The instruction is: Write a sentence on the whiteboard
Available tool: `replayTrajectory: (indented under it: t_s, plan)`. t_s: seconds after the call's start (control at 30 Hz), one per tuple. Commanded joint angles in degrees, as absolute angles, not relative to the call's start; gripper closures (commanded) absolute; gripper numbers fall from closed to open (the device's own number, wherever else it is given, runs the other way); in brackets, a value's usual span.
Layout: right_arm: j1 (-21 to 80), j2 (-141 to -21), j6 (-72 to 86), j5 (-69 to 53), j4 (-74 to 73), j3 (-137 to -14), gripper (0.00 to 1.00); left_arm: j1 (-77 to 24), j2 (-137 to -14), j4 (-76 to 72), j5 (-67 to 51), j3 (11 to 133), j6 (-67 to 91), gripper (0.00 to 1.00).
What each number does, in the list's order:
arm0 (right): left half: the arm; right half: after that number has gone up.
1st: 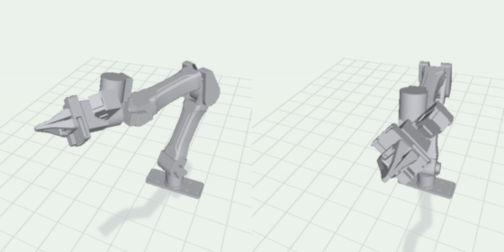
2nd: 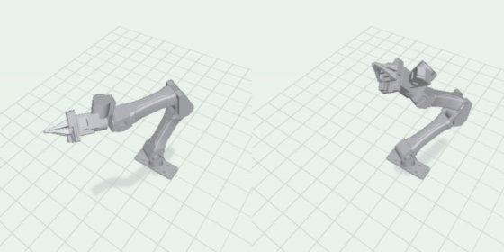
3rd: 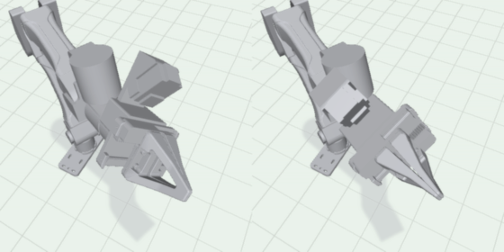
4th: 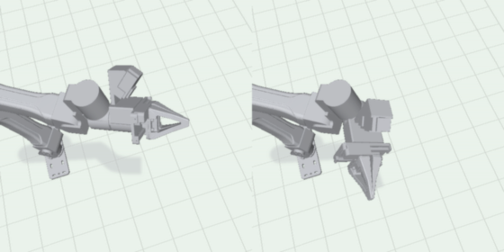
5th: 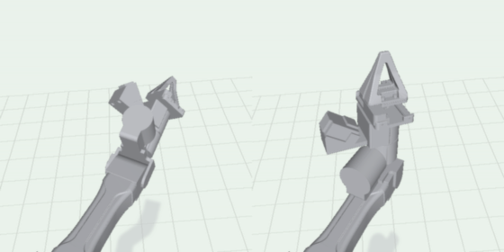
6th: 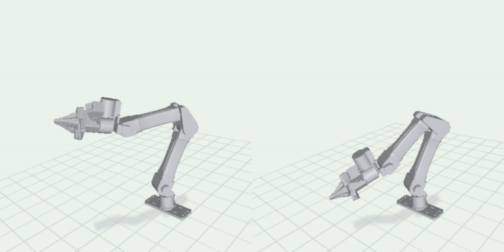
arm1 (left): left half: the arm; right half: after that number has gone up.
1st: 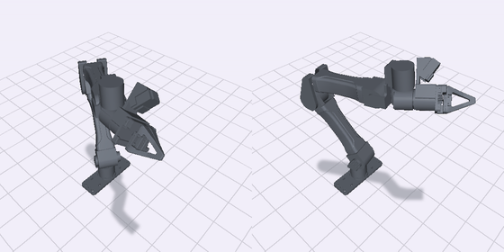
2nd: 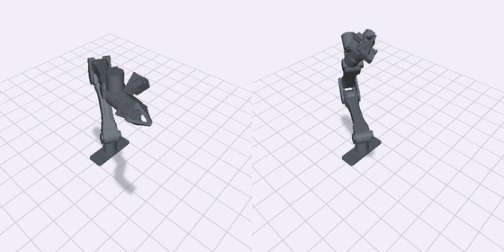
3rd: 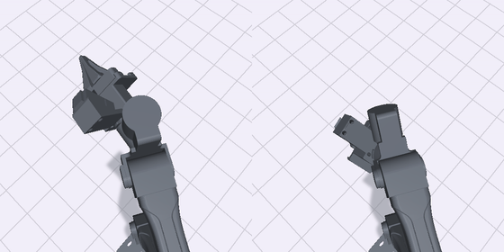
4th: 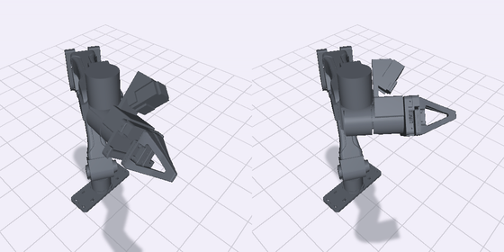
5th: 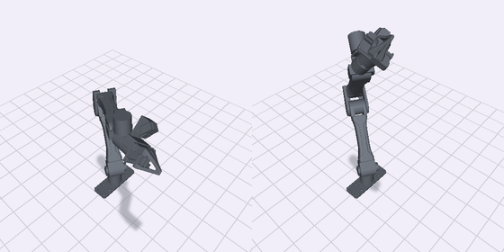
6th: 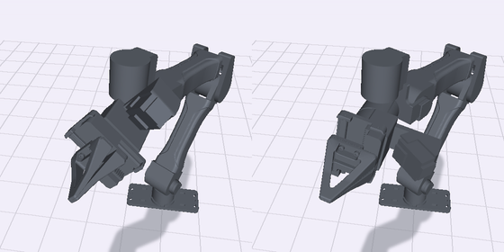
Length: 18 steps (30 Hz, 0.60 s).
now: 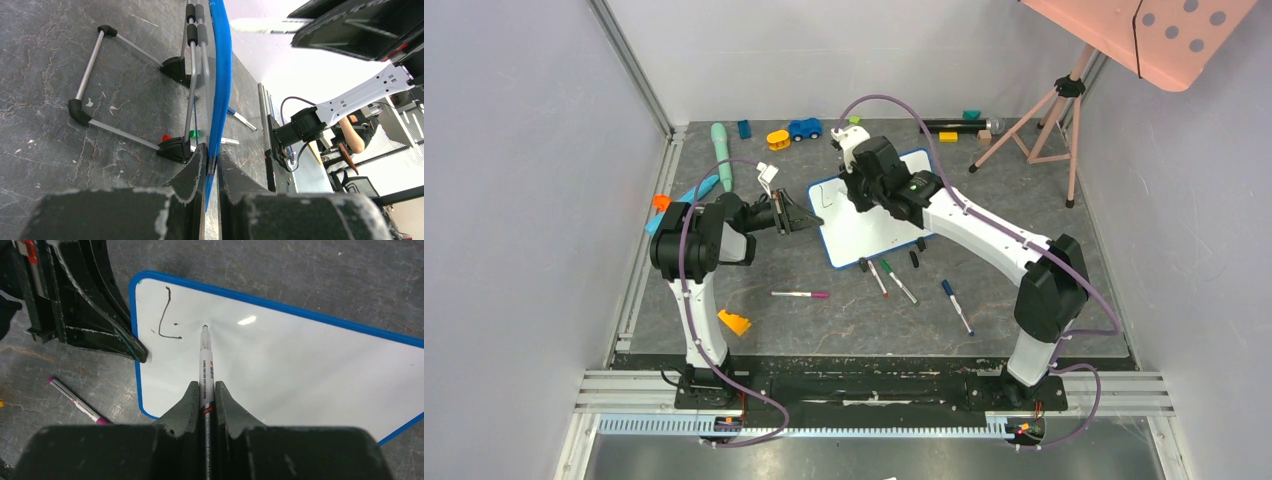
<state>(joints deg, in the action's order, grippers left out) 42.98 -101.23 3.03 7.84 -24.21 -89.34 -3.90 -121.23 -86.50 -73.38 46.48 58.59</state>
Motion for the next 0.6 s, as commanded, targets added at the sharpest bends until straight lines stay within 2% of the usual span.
replayTrajectory:
  t_s: [0.0,0.57]
  plan:
    - [43.3,-101.9,3.3,8.7,-23.4,-94.0,1.00,-4.4,-119.6,-89.2,-77.5,45.6,58.6,0.98]
    - [43.3,-104.3,3.5,8.7,-24.5,-95.7,1.00,-4.4,-119.6,-89.2,-77.5,45.5,58.6,0.98]
